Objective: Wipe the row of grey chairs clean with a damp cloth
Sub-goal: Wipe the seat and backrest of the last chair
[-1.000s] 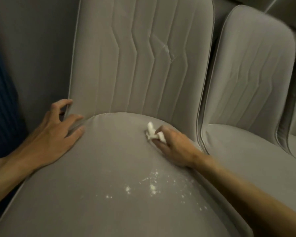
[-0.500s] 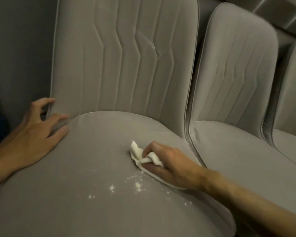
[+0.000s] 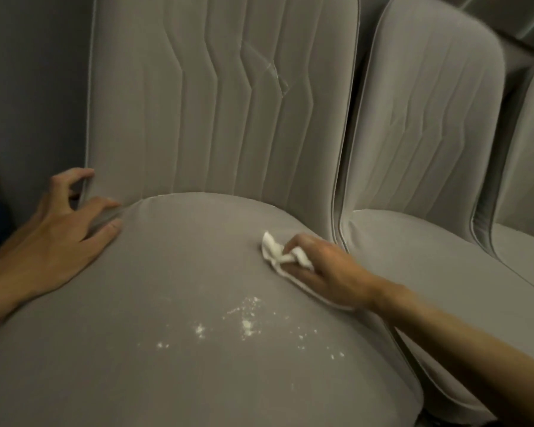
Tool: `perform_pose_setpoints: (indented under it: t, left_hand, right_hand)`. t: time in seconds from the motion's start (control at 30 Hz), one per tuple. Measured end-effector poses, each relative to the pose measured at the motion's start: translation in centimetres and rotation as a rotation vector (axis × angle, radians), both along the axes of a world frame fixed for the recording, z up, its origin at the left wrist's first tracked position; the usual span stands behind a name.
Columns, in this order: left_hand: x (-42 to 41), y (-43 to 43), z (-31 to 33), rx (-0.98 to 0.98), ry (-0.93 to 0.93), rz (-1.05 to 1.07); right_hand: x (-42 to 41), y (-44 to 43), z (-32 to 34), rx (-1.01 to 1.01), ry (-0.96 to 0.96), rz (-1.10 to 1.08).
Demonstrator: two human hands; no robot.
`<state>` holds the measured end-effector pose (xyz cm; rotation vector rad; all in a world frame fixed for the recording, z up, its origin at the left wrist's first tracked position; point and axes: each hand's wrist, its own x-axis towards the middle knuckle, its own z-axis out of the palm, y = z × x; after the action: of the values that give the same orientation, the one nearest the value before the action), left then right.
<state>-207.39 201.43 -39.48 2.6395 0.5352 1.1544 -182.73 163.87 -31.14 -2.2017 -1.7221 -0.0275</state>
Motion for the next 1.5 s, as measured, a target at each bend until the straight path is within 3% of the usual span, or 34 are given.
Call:
perform_pose_setpoints:
  t: [0.17,0.4,0.6,0.73,0.8,1.0,1.23,1.43,1.5]
  left_hand:
    - [-0.5,-0.6,0.7,-0.004,0.028,-0.005]
    - [-0.5,-0.9,0.8,-0.041,0.036,0.007]
    - [-0.7,-1.3,1.2,-0.044,0.065,0.012]
    - [-0.7,-1.9,1.7,-0.07,0.118,0.045]
    - [-0.7,-2.4,2.2,-0.11,0.147,0.075]
    - [-0.9,-3.2,3.0,-0.145,0.179,0.063]
    - [-1.0,-2.8,2.5,-0.135,0.163,0.047]
    - [-1.1,-2.3,2.0,-0.085,0.141,0.037]
    - [-1.0,-2.2,2.1,-0.115,0.147,0.054]
  right_hand:
    - [1.9,3.2,0.1,-0.023,-0.06,-0.364]
    - [-4.5,1.0,-0.4,-0.001,0.022,0.039]
    - [0.6,1.5,0.6,-0.048,-0.063,-0.402]
    - [-3.3,0.3,-1.1,0.078,-0.03,-0.13]
    - [-3.6,-1.2,-1.0,0.05,0.002,-0.036]
    - [0.9,-0.6,0.0,0.025,-0.034,-0.395]
    - [-6.1,-2.9,-1.0,0.063,0.031,-0.062]
    - [-2.5,-2.5,0.4,0.058,0.008,-0.332]
    - [-4.7,-2.7,-0.4,0.095,-0.033,-0.297]
